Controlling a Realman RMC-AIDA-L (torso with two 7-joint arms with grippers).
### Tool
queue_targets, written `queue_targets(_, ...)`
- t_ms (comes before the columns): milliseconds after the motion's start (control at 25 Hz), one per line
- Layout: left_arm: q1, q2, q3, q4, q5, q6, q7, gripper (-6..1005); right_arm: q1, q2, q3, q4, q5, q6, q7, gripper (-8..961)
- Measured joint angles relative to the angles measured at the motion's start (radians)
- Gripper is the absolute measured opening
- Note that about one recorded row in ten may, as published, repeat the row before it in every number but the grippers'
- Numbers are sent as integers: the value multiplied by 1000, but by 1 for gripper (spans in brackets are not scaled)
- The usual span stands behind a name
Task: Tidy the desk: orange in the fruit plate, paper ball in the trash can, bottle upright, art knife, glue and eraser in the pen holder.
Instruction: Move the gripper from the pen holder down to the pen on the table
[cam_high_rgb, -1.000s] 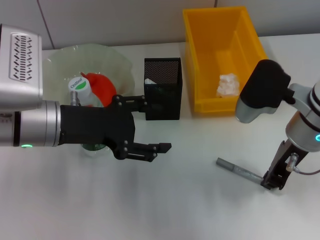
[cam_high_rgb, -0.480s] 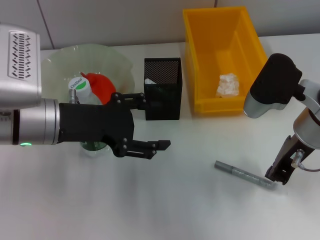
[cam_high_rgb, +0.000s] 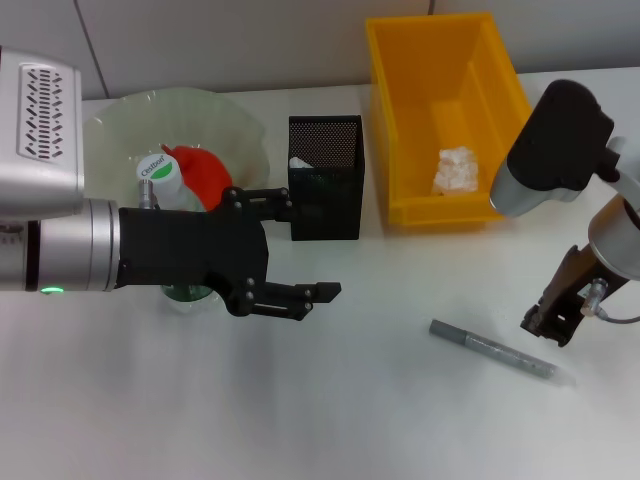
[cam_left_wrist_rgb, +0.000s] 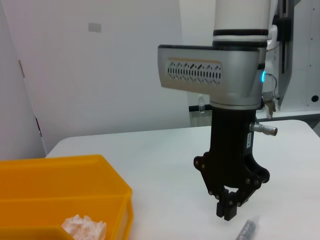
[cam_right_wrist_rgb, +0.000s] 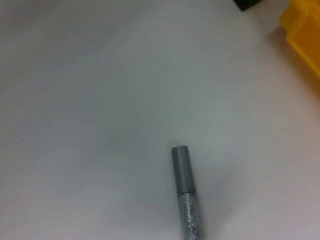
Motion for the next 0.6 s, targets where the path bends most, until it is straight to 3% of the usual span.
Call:
queue_targets(360, -1, 0, 2, -1, 0, -7, 0, 813, 3, 0, -1, -1, 29, -28, 3, 91)
queue_targets(520, -3, 0, 4, -1, 0, -11, 0, 813, 2, 0, -4, 1, 30, -41, 10, 250)
queue_targets(600, -7, 0, 4, -1, 1, -12, 0, 813, 1, 0, -6, 3, 30, -46, 13, 248)
